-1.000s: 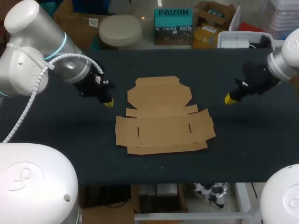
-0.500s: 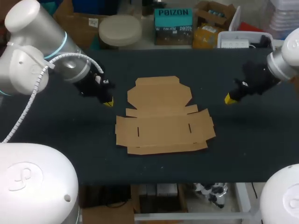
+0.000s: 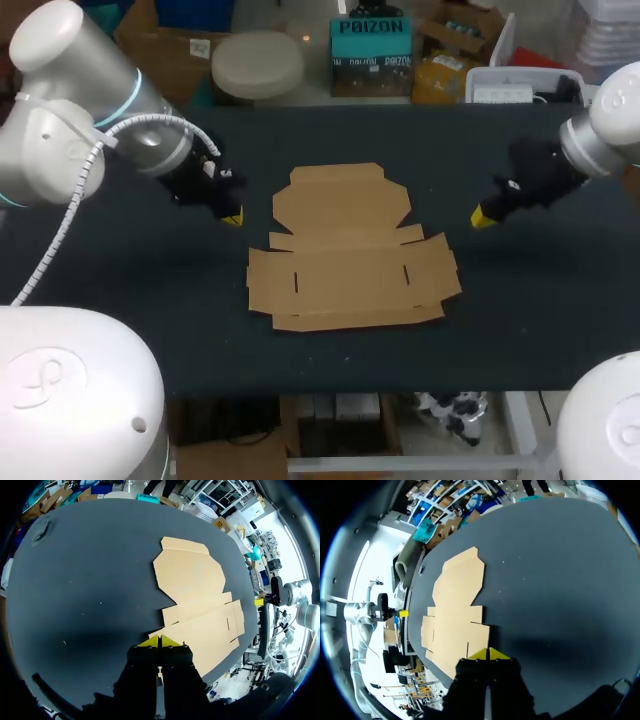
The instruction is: Assemble the packaging by folding the flat box into shape, placing the metal phone stand inside, and closing the box properly
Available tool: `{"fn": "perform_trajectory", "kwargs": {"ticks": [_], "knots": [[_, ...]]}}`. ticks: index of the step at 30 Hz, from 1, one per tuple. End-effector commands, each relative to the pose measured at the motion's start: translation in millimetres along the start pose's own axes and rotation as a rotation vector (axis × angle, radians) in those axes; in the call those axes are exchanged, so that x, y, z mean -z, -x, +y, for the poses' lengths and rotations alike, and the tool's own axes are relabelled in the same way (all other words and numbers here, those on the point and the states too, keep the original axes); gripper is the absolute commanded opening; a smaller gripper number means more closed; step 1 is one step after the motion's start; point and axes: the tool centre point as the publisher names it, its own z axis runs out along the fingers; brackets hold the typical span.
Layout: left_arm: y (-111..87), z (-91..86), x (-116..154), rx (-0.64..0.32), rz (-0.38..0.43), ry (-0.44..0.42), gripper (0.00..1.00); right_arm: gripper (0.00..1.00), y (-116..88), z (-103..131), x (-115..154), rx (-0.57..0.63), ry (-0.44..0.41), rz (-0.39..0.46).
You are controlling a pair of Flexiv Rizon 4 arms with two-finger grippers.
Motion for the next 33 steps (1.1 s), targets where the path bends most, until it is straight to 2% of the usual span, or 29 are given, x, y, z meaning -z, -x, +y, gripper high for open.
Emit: {"fn": "perform_trajectory", "kwargs": {"ticks": [1, 16, 23, 33], "knots": [[4.6, -1.8, -15, -0.004, 0.018, -0.01, 0.0, 0.0, 3, 13, -13, 0.002, -0.022, 0.011], [-3.0, 1.3, -37, -0.018, 0.024, -0.021, 0.0, 0.0, 11, 33, -49, 0.027, -0.044, 0.06], [-3.4, 1.2, -47, -0.02, 0.027, -0.032, 0.0, 0.0, 10, 39, -60, 0.048, -0.031, 0.09], [-2.1, -1.3, -53, -0.013, 0.041, -0.037, 0.0, 0.0, 8, 45, -68, 0.078, -0.055, 0.106]]}}
